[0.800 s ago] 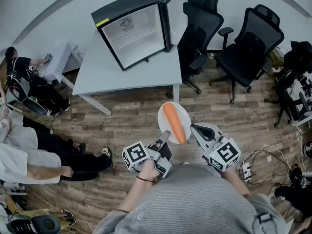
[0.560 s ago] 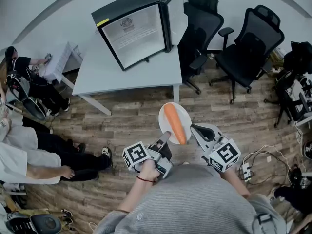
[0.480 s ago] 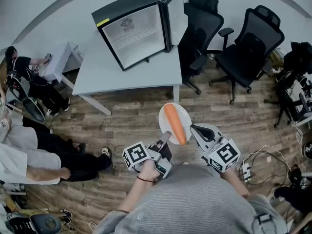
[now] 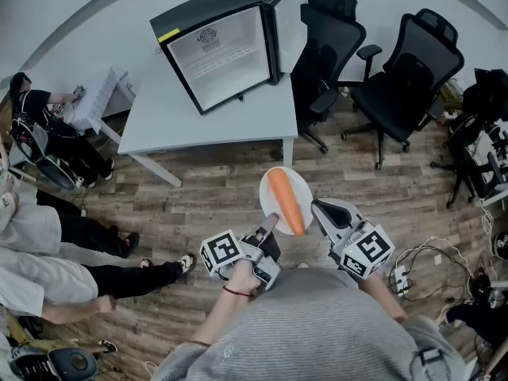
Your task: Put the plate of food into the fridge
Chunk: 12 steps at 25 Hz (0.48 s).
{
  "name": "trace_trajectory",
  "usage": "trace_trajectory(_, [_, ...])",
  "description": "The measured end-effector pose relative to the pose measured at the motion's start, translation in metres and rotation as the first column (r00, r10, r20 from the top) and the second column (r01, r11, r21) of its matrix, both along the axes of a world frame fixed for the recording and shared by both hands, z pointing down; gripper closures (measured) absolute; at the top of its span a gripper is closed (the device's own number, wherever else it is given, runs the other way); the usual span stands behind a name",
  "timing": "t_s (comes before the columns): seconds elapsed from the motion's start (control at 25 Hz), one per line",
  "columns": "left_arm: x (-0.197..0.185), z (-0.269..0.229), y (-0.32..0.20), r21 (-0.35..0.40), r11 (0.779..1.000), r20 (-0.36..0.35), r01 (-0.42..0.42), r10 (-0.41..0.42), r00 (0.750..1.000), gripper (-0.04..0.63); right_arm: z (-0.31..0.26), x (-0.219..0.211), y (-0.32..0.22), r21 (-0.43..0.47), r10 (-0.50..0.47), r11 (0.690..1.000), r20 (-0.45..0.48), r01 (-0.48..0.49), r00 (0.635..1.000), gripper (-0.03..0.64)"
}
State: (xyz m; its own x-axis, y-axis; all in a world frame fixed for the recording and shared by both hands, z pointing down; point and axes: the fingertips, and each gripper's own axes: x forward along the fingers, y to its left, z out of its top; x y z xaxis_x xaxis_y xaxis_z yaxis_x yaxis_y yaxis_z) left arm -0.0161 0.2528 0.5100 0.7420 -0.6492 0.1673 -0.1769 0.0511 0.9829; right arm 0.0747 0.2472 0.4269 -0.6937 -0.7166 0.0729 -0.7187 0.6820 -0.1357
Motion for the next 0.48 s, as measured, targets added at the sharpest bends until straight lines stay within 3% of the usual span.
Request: trace_trajectory(0.48, [-0.016, -0.001, -0.006, -0.004, 1.000, -0.027, 0.009, -0.009, 1.000, 0.557, -0.003, -0.013, -0.006, 0.010, 0.022, 1.000, -0.008, -0.022, 1.000, 0.601])
